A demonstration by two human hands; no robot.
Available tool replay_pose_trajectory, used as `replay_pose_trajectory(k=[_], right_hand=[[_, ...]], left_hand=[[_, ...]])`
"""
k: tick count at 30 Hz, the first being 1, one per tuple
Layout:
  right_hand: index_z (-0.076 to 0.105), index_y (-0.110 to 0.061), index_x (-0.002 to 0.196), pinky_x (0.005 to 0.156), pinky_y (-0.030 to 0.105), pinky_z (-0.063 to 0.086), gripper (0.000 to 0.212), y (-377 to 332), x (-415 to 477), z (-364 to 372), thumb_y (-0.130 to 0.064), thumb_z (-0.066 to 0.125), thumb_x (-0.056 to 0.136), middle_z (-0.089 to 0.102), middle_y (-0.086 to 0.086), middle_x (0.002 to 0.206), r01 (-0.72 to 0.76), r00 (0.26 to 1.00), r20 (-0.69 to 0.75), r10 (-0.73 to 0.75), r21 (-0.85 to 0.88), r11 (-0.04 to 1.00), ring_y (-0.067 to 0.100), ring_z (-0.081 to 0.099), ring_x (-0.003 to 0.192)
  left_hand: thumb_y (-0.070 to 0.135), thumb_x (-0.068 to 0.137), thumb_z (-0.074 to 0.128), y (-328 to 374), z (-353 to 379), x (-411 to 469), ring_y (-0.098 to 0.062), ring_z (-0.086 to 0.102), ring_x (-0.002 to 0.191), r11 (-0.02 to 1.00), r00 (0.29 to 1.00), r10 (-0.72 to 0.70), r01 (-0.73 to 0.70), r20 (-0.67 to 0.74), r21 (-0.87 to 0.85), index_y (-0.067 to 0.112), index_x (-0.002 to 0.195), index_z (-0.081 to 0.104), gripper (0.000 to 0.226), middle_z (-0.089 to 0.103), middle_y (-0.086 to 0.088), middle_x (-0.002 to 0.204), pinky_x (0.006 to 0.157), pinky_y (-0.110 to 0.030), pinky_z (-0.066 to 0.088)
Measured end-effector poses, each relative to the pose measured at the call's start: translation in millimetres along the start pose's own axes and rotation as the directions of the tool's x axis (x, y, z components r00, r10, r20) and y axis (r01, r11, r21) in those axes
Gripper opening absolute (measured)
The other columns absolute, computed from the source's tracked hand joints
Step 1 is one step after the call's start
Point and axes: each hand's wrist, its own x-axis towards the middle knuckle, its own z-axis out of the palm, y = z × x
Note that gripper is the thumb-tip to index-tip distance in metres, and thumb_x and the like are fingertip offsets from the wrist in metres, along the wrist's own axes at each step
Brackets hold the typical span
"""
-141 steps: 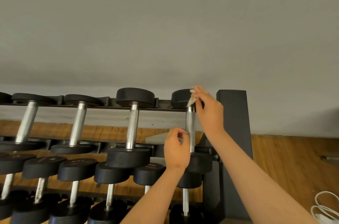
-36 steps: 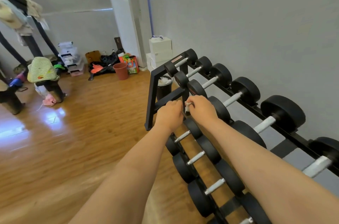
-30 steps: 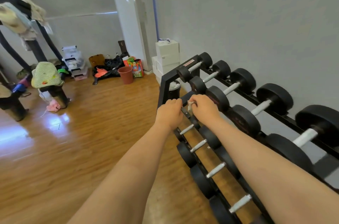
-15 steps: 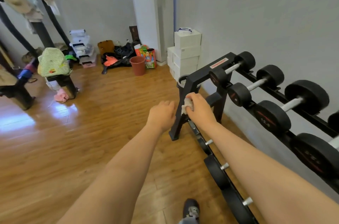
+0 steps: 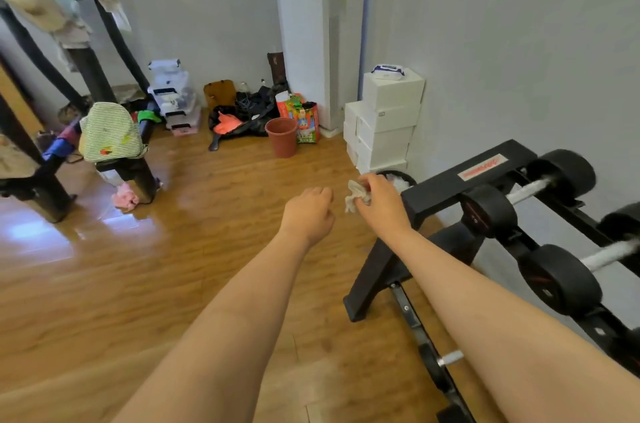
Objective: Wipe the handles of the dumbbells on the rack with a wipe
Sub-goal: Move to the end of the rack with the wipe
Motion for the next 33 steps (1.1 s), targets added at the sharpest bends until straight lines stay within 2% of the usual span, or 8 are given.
replay_pose_trajectory(k=[4,12,16,19,25,30,33], right_hand=[[0.061,-0.012,0.113,0.087,0.039,0.049,0.028,-3,63,49,-0.014,0.064,0.086,0.056,0.003,0.113,0.012,1.0,0.009,-0.012,-0.001,1.0,0.02,0.054,0.104],[0.065,-0.01,0.099,0.079,0.038,0.049,0.011,-4,170,136,-0.014,0.062,0.089,0.057,0.004,0.102,-0.145,0.987,-0.068,0.147,0.034,0.989,0.021,0.057,0.09],[0.063,-0.013,0.095,0.075,0.037,0.049,0.006,5,209,155,-0.014,0.063,0.089,0.056,0.0,0.098,-0.198,0.974,-0.102,0.202,0.046,0.979,0.018,0.056,0.087],[0.063,-0.015,0.096,0.074,0.04,0.051,0.007,27,235,155,-0.018,0.062,0.09,0.058,-0.002,0.097,-0.282,0.946,-0.162,0.281,0.017,0.959,0.016,0.055,0.086],[0.063,-0.014,0.105,0.072,0.039,0.051,0.016,98,289,139,-0.02,0.062,0.09,0.059,0.002,0.103,-0.408,0.881,-0.281,0.38,-0.047,0.912,0.019,0.055,0.097],[0.06,-0.013,0.106,0.076,0.037,0.053,0.016,151,333,123,-0.018,0.061,0.091,0.06,0.004,0.106,-0.493,0.833,-0.306,0.461,-0.034,0.869,0.02,0.057,0.098],[0.057,-0.014,0.098,0.073,0.037,0.053,0.009,178,354,113,-0.02,0.06,0.091,0.059,0.002,0.099,-0.533,0.81,-0.316,0.494,-0.044,0.845,0.019,0.057,0.09]], left_hand=[[0.02,0.093,0.046,-58,13,50,-0.026,0.052,0.109,0.999,0.999,-0.032,0.032,0.02,-0.013,0.012,0.117,0.05,0.025,0.06,-0.005,0.115,0.07,-0.033,0.04],[0.023,0.095,0.044,-167,33,162,-0.027,0.053,0.11,0.996,0.989,0.084,-0.086,0.123,0.013,0.012,0.12,0.05,0.027,0.059,-0.006,0.118,0.075,-0.035,0.045],[0.024,0.095,0.045,-196,42,224,-0.027,0.053,0.111,0.986,0.97,0.16,-0.167,0.183,0.023,0.013,0.121,0.049,0.028,0.058,-0.006,0.12,0.07,-0.032,0.038],[0.025,0.096,0.044,-197,57,267,-0.028,0.053,0.111,0.961,0.941,0.253,-0.272,0.225,0.055,0.012,0.122,0.05,0.03,0.058,-0.007,0.121,0.07,-0.032,0.038],[0.025,0.098,0.041,-164,99,361,-0.029,0.053,0.113,0.893,0.87,0.396,-0.44,0.293,0.099,0.011,0.127,0.046,0.033,0.056,-0.009,0.126,0.082,-0.036,0.041],[0.025,0.099,0.039,-139,120,437,-0.029,0.051,0.116,0.863,0.836,0.445,-0.496,0.321,0.094,0.011,0.13,0.043,0.034,0.054,-0.009,0.129,0.089,-0.037,0.038],[0.03,0.101,0.037,-132,132,476,-0.027,0.051,0.116,0.853,0.829,0.473,-0.516,0.298,0.082,0.014,0.131,0.043,0.035,0.053,-0.007,0.129,0.089,-0.035,0.038]])
